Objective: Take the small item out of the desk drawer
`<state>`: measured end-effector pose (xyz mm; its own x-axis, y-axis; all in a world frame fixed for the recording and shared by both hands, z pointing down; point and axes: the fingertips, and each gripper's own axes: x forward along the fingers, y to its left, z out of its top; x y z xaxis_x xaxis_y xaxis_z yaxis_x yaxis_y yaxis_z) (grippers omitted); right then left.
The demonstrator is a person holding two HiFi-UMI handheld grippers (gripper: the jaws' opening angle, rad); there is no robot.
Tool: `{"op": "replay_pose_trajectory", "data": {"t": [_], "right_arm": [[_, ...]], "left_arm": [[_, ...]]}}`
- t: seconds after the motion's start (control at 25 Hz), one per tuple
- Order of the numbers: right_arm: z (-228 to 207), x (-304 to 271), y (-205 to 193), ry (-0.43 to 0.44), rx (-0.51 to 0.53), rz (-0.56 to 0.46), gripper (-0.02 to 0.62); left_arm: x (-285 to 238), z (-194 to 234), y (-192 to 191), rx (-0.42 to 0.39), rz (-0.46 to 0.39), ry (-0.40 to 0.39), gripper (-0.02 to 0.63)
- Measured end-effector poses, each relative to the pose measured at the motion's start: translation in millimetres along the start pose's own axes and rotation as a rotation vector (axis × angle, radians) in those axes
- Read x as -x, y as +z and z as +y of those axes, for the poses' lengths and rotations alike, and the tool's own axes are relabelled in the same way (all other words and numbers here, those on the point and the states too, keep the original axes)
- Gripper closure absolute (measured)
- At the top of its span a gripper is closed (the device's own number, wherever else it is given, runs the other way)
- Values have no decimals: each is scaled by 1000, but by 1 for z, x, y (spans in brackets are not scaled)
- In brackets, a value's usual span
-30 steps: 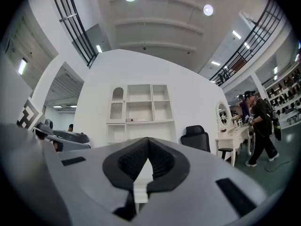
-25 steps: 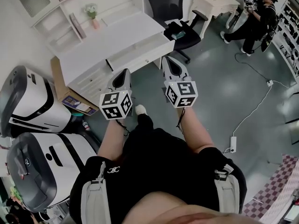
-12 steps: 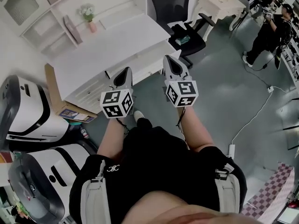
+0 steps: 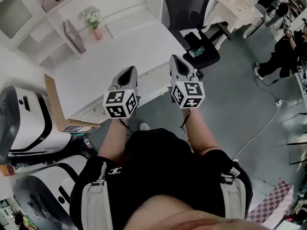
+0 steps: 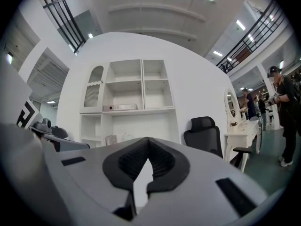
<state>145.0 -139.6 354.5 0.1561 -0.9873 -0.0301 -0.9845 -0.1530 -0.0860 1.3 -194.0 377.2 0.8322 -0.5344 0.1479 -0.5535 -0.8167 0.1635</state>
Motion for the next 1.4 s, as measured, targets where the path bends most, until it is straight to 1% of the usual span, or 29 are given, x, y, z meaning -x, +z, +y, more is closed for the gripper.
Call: {"op": "replay_pose_trajectory", "data": {"t": [0.24, 0.4, 0.64, 0.8, 0.96, 1.16, 1.4], "right_arm": [[-12, -54, -15, 19, -7, 49, 598], [-29, -76, -22, 26, -17, 61, 598], [-52, -103, -28, 105, -16, 99, 598], [-57, -122, -34, 178, -6, 128, 598], [-57, -139, -40, 227, -18, 145, 598], [-48, -149, -51, 286, -24, 168, 597], [-36, -158, -58, 339, -15, 189, 597]], "left_arm": [[-42, 27, -5, 14, 40, 7, 592], [-63, 40, -6, 25, 44, 39, 592], [-81, 39, -8, 46, 51, 137, 592], [-81, 41, -5, 59, 41, 225, 592], [-83, 49, -4, 69, 37, 293, 592], [-78, 54, -5, 72, 34, 352, 592], [-74, 61, -7, 75, 38, 390, 592]]}}
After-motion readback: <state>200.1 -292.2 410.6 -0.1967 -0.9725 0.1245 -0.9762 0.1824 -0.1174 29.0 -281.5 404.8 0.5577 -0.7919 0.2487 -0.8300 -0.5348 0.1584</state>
